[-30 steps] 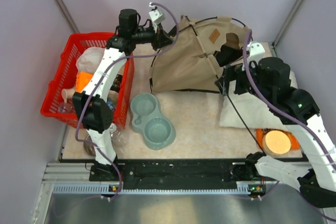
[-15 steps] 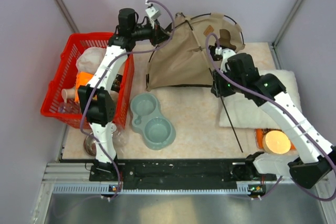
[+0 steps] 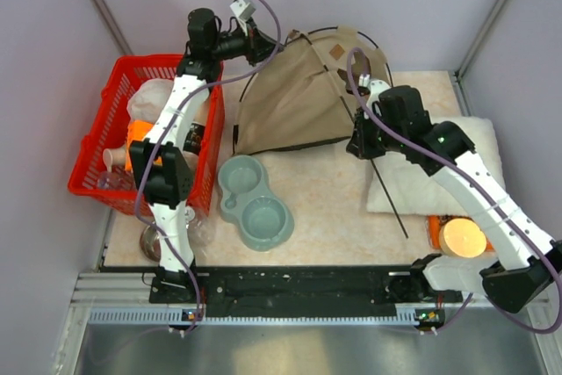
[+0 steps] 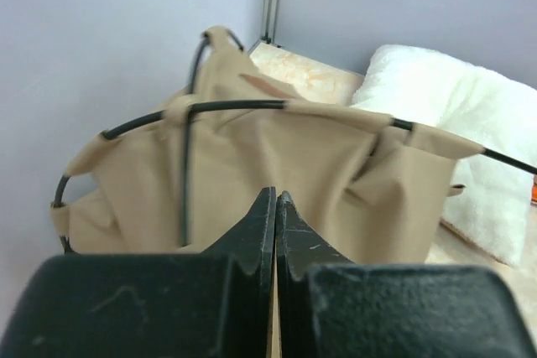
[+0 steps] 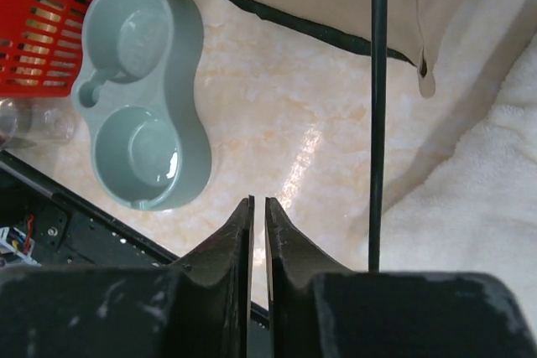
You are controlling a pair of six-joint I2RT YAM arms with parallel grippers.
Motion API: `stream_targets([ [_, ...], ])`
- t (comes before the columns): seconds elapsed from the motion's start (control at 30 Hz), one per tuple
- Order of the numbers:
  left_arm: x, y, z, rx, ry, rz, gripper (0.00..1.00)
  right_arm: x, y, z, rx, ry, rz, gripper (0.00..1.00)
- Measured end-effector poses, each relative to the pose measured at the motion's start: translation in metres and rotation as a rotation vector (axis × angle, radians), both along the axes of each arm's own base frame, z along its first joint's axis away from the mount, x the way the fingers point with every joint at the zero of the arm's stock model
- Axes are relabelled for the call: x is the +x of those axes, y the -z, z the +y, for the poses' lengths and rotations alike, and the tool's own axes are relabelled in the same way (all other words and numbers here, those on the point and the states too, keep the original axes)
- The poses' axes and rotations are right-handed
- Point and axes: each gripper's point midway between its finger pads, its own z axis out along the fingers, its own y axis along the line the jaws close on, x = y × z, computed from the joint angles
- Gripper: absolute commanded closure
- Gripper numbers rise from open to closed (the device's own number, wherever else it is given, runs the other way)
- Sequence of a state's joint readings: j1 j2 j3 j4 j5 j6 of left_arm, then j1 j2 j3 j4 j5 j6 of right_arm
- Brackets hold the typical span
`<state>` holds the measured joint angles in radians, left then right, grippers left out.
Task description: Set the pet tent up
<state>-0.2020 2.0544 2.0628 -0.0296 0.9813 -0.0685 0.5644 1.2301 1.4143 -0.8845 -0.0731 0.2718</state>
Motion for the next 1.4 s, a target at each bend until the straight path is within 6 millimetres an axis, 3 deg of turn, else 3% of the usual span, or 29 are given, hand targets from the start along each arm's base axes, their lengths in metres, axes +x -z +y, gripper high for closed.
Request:
stream_targets([
  [0.07,-0.001,-0.003,-0.001,-0.010,0.006,-0.003,0.83,-0.001,-0.006,-0.001,0.016,0.012,-0.009,0.53],
  [0.13,-0.001,-0.005,-0.001,-0.018,0.006,0.000,0.71,0.000,-0.016,-0.003,0.030,0.033,-0.029,0.40],
  [0.27,-0.003,-0.003,0.000,-0.026,-0.019,0.026,0.61,0.007,-0.040,-0.013,0.033,0.095,-0.102,0.33],
  [0.33,-0.004,-0.001,0.003,-0.027,-0.049,0.042,0.60,0.009,-0.045,-0.019,0.022,0.125,-0.124,0.29],
  [0.57,-0.026,-0.017,0.011,-0.058,-0.152,0.083,0.55,0.015,-0.023,-0.039,-0.095,0.177,-0.119,0.23],
  [0.7,-0.050,-0.032,0.012,-0.084,-0.183,0.095,0.53,0.021,0.009,-0.042,-0.177,0.157,-0.066,0.35],
  [0.83,-0.071,-0.036,0.012,-0.092,-0.204,0.111,0.53,0.024,0.038,-0.036,-0.213,0.098,-0.007,0.81],
  [0.93,-0.080,-0.033,0.013,-0.088,-0.232,0.138,0.52,0.025,0.046,-0.029,-0.200,0.068,0.006,0.98],
  [1.23,-0.098,-0.010,0.024,-0.064,-0.310,0.239,0.51,0.010,0.054,-0.009,-0.024,0.038,-0.005,1.00],
  [1.4,-0.107,0.005,0.017,-0.055,-0.313,0.287,0.51,-0.008,0.049,-0.009,0.114,0.074,-0.051,1.00],
])
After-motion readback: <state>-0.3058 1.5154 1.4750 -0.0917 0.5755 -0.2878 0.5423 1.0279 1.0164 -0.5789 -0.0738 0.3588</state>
